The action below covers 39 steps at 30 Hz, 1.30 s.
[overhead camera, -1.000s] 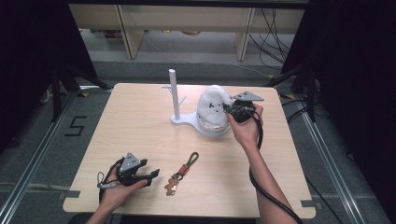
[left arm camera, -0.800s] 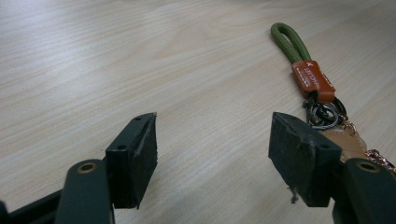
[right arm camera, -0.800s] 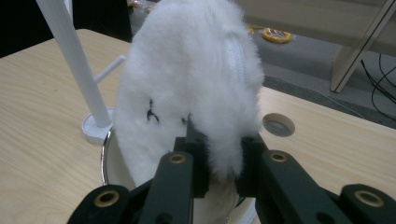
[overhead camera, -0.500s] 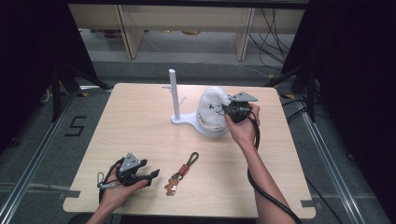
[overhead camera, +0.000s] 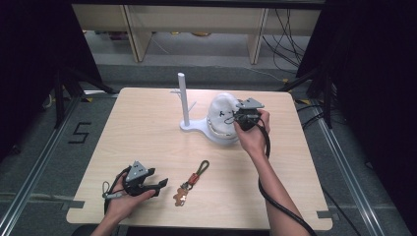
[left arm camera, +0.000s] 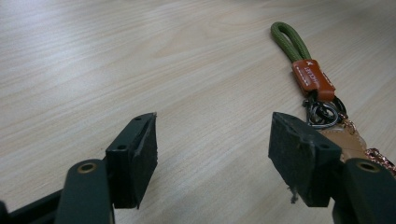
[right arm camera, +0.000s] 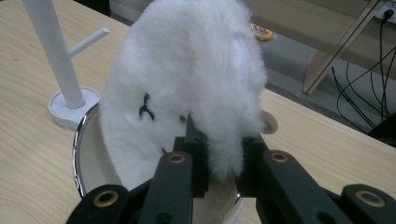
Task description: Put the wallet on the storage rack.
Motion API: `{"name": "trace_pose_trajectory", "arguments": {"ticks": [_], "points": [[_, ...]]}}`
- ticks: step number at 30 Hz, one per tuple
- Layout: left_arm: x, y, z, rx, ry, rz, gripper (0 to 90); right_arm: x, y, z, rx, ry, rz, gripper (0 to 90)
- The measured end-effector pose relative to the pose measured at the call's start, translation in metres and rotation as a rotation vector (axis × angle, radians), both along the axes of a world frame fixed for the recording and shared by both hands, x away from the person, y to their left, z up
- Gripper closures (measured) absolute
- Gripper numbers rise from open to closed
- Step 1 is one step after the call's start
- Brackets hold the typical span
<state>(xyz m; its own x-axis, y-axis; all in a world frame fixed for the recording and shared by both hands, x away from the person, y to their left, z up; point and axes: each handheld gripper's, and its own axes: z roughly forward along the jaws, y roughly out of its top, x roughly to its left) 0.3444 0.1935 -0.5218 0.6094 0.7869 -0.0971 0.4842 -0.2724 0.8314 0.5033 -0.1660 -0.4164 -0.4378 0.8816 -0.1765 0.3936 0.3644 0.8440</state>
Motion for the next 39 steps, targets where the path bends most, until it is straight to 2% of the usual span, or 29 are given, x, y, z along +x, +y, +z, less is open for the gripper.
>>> {"name": "trace_pose_trajectory", "arguments": {"ticks": [1, 2, 5, 6, 10, 11, 12, 13, 14, 15, 16, 17, 18, 19, 22, 23, 24, 25, 26, 29, 31, 32, 33, 34, 39], "points": [[0.0, 0.0, 0.0, -0.003, -0.002, 0.002, 32.3, 0.0, 0.001, -0.002, 0.002, 0.007, -0.008, 78.7], [0.0, -0.001, 0.0, -0.013, -0.004, 0.003, 32.3, 0.002, 0.001, -0.004, -0.004, -0.013, -0.008, 78.3], [0.0, -0.001, 0.0, -0.015, -0.005, 0.003, 32.4, 0.002, 0.0, -0.004, -0.012, -0.008, -0.01, 76.4], [0.0, -0.001, 0.0, -0.008, -0.003, 0.0, 32.5, 0.003, -0.001, -0.003, -0.02, 0.025, -0.011, 72.8], [0.0, -0.001, 0.0, -0.013, 0.0, -0.006, 32.8, 0.004, -0.003, -0.004, -0.024, 0.019, -0.011, 65.8], [0.0, -0.002, 0.0, -0.015, 0.0, -0.006, 32.8, 0.004, -0.005, -0.003, -0.005, 0.029, -0.021, 59.7], [0.0, -0.002, 0.0, -0.015, 0.0, -0.006, 32.9, 0.004, -0.005, -0.003, -0.005, 0.029, -0.021, 59.7], [0.0, -0.002, 0.001, -0.015, 0.0, -0.006, 32.9, 0.003, -0.007, -0.002, 0.0, 0.039, -0.018, 53.5], [0.001, -0.002, 0.001, -0.014, 0.0, -0.006, 32.9, 0.003, -0.007, -0.002, 0.014, 0.037, -0.027, 51.1], [0.001, -0.002, 0.001, -0.014, 0.0, -0.006, 32.9, 0.003, -0.007, -0.002, 0.014, 0.037, -0.027, 51.1], [0.001, -0.002, 0.001, -0.014, -0.001, -0.007, 32.9, 0.001, -0.01, 0.0, 0.029, 0.043, -0.026, 47.2], [0.001, -0.002, 0.001, -0.01, -0.001, -0.011, 32.9, 0.0, -0.012, 0.0, 0.027, 0.03, -0.027, 45.9], [0.001, -0.002, 0.001, -0.011, 0.0, -0.009, 32.9, -0.001, -0.012, 0.001, 0.047, 0.015, -0.042, 45.1], [0.0, -0.002, 0.001, -0.005, -0.001, -0.004, 32.9, -0.002, -0.015, 0.003, 0.039, 0.014, -0.036, 44.3], [0.0, -0.003, 0.002, -0.01, 0.0, -0.001, 33.2, -0.006, -0.021, 0.007, 0.085, 0.002, -0.048, 42.1], [0.0, -0.003, 0.002, -0.01, 0.0, -0.001, 33.3, -0.006, -0.021, 0.007, 0.085, 0.002, -0.048, 42.1], [0.001, -0.002, 0.003, -0.019, -0.003, -0.009, 33.5, -0.01, -0.025, 0.009, 0.139, -0.002, -0.071, 40.9], [0.0, -0.002, 0.003, -0.02, -0.004, -0.007, 33.5, -0.012, -0.028, 0.01, 0.148, 0.004, -0.078, 40.7], [0.0, -0.003, 0.004, -0.016, -0.005, 0.002, 33.6, -0.013, -0.031, 0.011, 0.16, -0.009, -0.077, 40.8], [0.001, -0.004, 0.006, -0.017, -0.001, -0.002, 33.8, -0.022, -0.037, 0.008, 0.212, 0.036, -0.088, 41.7], [0.001, -0.004, 0.007, -0.015, 0.001, -0.003, 33.9, -0.023, -0.041, 0.007, 0.212, 0.038, -0.077, 42.6], [0.002, -0.004, 0.008, -0.016, 0.0, -0.007, 34.1, -0.029, -0.045, 0.002, 0.218, 0.069, -0.081, 45.2], [0.003, -0.006, 0.009, -0.022, -0.001, -0.011, 34.1, -0.031, -0.045, -0.001, 0.231, 0.081, -0.096, 46.3], [0.003, -0.007, 0.01, -0.01, 0.002, -0.012, 34.3, -0.033, -0.051, -0.004, 0.218, 0.099, -0.075, 48.2], [0.003, -0.011, 0.013, -0.015, 0.005, -0.025, 34.8, -0.045, -0.065, -0.015, 0.232, 0.149, -0.095, 55.5]]}}
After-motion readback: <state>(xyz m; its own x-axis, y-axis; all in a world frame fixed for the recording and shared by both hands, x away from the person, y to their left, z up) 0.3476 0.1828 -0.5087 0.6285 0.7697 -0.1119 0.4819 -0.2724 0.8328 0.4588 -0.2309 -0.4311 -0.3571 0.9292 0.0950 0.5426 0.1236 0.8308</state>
